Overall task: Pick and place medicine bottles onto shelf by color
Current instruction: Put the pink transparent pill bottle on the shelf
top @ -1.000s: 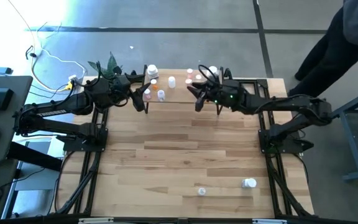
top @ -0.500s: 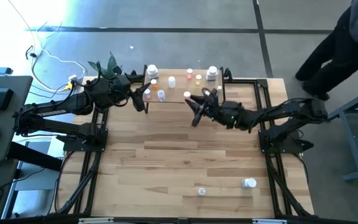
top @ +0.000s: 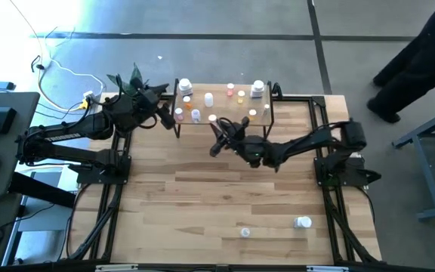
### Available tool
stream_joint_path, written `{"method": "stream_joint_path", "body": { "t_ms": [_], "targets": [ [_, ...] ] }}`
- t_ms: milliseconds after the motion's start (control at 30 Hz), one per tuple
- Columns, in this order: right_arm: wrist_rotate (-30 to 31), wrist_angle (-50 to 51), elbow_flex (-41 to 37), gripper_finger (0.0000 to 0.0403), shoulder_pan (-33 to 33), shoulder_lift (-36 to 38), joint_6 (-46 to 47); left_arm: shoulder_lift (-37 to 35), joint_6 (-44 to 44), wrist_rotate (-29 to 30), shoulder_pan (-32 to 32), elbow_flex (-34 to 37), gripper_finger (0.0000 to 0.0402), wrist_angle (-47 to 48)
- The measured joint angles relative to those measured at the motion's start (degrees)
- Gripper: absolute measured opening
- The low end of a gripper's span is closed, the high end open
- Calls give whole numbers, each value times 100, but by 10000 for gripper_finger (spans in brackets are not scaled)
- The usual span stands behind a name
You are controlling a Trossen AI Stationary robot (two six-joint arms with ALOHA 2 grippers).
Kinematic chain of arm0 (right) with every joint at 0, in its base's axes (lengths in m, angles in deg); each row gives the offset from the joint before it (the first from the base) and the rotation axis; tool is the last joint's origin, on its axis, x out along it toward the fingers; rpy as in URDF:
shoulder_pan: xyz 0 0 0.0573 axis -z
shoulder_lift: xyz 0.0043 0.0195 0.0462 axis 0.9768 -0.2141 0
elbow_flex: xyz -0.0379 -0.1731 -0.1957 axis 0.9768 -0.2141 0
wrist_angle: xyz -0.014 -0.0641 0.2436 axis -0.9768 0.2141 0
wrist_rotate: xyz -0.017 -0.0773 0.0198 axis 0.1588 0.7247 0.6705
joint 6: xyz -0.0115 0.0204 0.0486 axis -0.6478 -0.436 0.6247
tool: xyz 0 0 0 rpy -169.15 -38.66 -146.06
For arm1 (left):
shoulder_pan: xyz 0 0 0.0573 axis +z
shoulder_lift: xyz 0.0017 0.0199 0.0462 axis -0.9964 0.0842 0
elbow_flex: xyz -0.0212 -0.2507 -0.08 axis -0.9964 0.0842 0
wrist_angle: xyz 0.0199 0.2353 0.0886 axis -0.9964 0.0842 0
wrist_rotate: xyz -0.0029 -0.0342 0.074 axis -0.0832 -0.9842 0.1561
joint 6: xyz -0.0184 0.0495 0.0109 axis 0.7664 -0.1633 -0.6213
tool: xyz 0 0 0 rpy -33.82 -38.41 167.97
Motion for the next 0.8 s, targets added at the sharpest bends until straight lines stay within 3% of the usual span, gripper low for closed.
{"method": "stream_joint_path", "body": {
  "t_ms": [233,500,800],
  "targets": [
    [517,1,777,90,7,-881,205,-2,-235,376,0,0,180,309],
    [1493,36,960,90,56,-1345,561,-4,-236,425,0,0,180,568],
    [1483,226,955,90,335,-1382,815,-9,-298,425,2,0,180,562]
  ]
}}
